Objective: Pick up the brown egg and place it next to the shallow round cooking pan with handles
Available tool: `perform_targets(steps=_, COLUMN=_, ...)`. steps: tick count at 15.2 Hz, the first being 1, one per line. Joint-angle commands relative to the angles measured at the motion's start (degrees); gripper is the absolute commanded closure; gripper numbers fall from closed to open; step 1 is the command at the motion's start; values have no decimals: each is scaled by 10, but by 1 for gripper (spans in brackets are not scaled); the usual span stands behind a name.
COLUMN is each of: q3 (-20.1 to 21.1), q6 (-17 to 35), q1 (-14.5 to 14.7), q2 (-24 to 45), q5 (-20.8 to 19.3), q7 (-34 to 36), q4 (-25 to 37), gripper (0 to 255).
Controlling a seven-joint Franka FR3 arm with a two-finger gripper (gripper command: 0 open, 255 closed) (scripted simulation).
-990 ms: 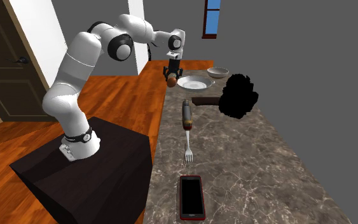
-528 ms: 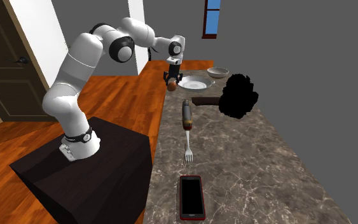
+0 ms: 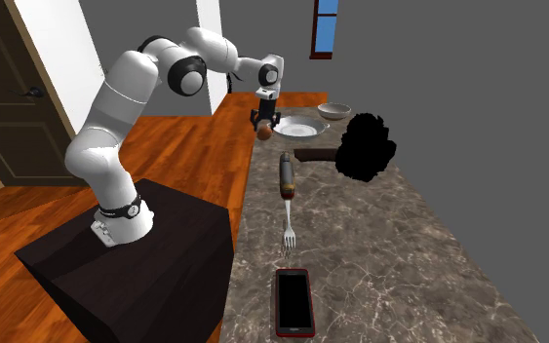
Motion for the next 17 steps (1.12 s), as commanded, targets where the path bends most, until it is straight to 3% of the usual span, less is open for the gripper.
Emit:
perform_targets(steps=1, q3=0, q6=0, q1=0, q2=1, q5=0, q7=0, q4=0, gripper=0)
perform_targets(steps=5, q3=0, q6=1, q1=0, q2=1, q5=0, q7=0, q4=-1, gripper=0)
perform_targets(steps=9, q3=2, q6=-72, q1=12, q2=1, q5=4, q7=-7, q4=76, gripper=0)
perform_targets(steps=17, q3=2, q6=-72, q1=12, q2=1, q5=4, q7=-7, q4=76, gripper=0)
